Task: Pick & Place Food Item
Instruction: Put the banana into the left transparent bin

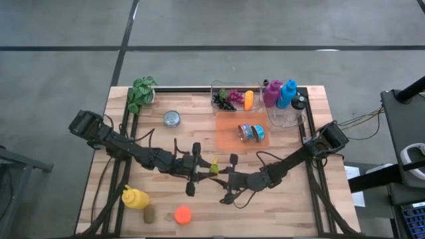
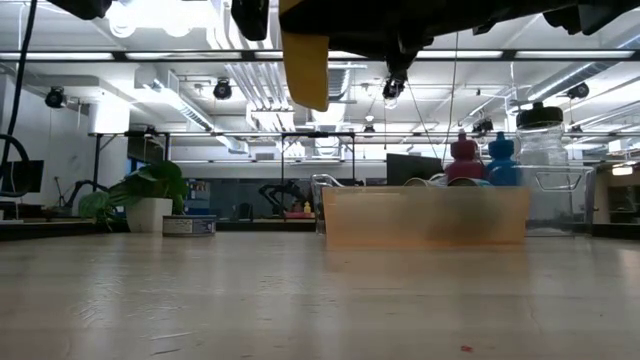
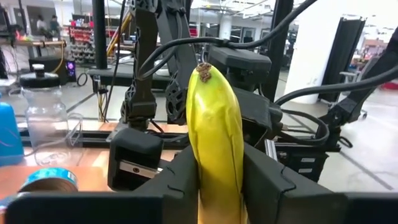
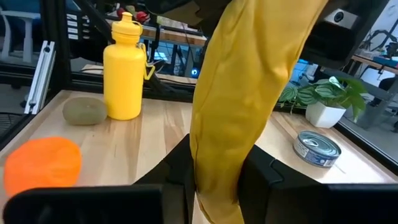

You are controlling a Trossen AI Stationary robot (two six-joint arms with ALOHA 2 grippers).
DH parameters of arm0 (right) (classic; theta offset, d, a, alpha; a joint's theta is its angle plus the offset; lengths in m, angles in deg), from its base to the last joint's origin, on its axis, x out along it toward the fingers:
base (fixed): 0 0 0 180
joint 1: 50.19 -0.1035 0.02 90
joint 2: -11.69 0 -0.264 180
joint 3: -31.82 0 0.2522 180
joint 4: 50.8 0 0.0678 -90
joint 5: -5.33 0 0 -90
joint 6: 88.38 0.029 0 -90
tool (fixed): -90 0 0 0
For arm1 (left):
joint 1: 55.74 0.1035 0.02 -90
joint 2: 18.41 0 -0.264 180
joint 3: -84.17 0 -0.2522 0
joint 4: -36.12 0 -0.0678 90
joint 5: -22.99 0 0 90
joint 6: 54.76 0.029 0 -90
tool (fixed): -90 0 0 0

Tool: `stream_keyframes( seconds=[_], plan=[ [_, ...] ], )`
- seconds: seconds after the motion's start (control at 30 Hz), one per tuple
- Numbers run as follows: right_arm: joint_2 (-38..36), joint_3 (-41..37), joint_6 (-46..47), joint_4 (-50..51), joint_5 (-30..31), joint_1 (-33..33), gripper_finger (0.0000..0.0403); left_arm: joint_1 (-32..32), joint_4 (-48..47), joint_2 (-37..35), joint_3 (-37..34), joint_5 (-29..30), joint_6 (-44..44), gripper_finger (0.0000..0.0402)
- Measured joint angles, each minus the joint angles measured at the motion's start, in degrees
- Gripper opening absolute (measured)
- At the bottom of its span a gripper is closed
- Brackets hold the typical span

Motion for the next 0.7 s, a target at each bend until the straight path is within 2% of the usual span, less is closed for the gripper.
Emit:
stream_keyframes(
  seconds=[0.33,0.7],
  plan=[
    [0.00,0.00,0.03,-0.15,-0.31,0.02,0.0077,0.00,-1.06,0.02,0.00,-0.11,-1.48,0.0186],
    [0.00,0.00,-0.02,-0.04,-0.17,0.02,0.0075,-0.42,-1.39,0.04,0.87,-0.02,-1.19,0.0258]
  ],
)
